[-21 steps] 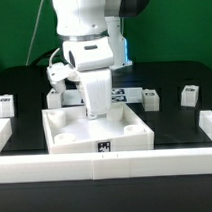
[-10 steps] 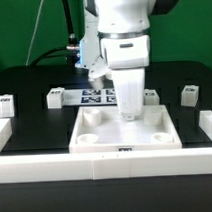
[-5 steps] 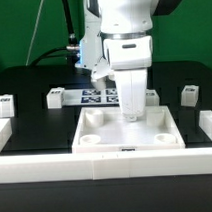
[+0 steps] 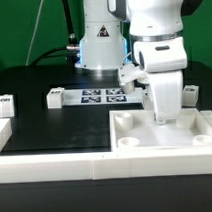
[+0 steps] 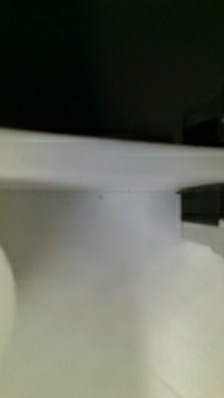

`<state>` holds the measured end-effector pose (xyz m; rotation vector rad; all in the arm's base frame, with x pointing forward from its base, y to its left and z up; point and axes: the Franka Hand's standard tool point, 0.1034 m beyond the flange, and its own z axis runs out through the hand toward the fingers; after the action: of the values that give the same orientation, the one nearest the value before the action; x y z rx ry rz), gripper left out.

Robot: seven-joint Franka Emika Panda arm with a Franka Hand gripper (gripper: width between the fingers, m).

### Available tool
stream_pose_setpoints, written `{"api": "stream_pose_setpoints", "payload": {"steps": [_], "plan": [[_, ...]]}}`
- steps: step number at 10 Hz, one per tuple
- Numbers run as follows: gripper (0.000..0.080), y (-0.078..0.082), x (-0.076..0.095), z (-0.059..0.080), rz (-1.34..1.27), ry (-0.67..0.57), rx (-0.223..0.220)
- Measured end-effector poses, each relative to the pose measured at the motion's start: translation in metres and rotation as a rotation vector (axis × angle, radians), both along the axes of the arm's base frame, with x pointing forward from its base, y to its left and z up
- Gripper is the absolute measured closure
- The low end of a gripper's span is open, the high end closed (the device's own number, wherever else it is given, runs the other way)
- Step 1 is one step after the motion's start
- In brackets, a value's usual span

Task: Assemble one leg

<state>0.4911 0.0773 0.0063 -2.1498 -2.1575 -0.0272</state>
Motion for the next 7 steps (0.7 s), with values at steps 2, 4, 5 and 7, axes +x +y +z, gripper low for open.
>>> {"api": "stream_pose_setpoints", "payload": {"steps": [2,4,5,7], "plan": [[0.0735,-0.0003,0.0001,0.0004,0.009,0.007,-0.001],[0.0562,-0.0011,-0.0001,0.0000,0.007,0.008,-0.001],[0.0562,-0.0014,-0.0001,-0.0001,0.007,0.008,-0.001],[0.0206,-0.0018,0.0005,0.0003,0.006,0.006,-0.001]]}}
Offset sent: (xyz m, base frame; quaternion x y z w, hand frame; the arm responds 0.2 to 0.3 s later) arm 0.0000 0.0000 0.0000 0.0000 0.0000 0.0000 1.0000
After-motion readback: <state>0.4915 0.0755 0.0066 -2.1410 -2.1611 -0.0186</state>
